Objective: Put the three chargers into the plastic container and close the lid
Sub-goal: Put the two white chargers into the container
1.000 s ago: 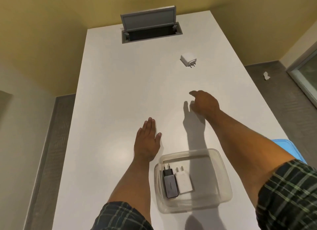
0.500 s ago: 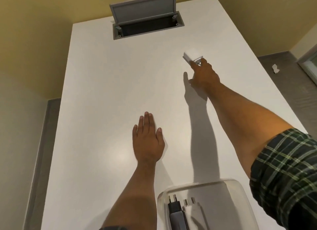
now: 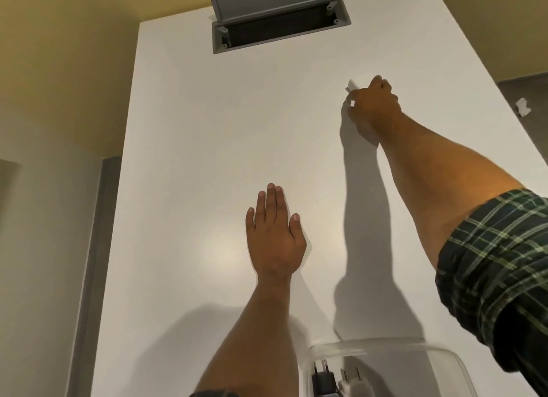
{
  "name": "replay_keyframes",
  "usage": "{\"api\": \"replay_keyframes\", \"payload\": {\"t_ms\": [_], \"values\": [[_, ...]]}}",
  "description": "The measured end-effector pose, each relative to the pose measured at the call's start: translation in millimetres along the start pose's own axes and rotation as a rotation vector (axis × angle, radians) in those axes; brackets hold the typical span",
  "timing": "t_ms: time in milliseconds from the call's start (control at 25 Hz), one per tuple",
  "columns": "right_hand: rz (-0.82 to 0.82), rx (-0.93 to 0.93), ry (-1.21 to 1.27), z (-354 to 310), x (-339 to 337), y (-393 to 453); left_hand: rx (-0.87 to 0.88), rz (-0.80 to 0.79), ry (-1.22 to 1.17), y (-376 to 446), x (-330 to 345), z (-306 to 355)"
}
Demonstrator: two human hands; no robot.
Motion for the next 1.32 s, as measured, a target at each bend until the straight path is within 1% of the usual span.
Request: {"api": "replay_keyframes", "payload": {"t_ms": [80,240,320,480,640,720,880,1000,1080,1160,1240,1320], "values": [[0.033,-0.011,-0.039,1,0,4,0.001,0.004,-0.001,-1,0,0],[-0.024,-0.007,0.003,13,-3,10,-0.005,0.009,0.000,-2,1,1],[-0.017,0.010,0.033,9,-6,8,-0.006,0.005,0.002,-2,1,1],[-0.033,0.083,0.212,-5,-14,-11,-0.010,-0.002,0.019,-2,1,1],[-0.028,0.026,0.424,-16,-29,-59,-0.012,-0.015,0.021,-2,1,1],[-0.030,0.038,0.629,-19,-37,-85,-0.008,-0.020,0.025,-3,0,1],[-0.053,0.305,1.370,-20,-49,-142,-0.005,-0.061,0.038,-3,-3,0],[-0.046,0.403,1.738,-22,-62,-197,0.035,-0.138,0.033,-12,-9,-2],[-0.070,0.434,1.874,-22,-68,-235,0.080,-0.243,0.059,-23,-14,-7],[-0.078,0.438,1.971,-22,-69,-263,0.125,-0.316,0.089,-36,-20,-18],[-0.101,0.403,2.043,-23,-75,-289,0.134,-0.360,0.091,-60,-28,-28],[-0.160,0.365,2.092,-28,-83,-313,0.092,-0.366,0.065,-94,-34,-40]]}}
Point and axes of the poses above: each hand's wrist, its own y-axis towards the middle knuckle, its own x-axis out of the palm, z = x × y, the point moved 3 cm from there along y, towards the middle knuckle, and after that the axes turned 8 degrees about -x, right-handed, at the moved point
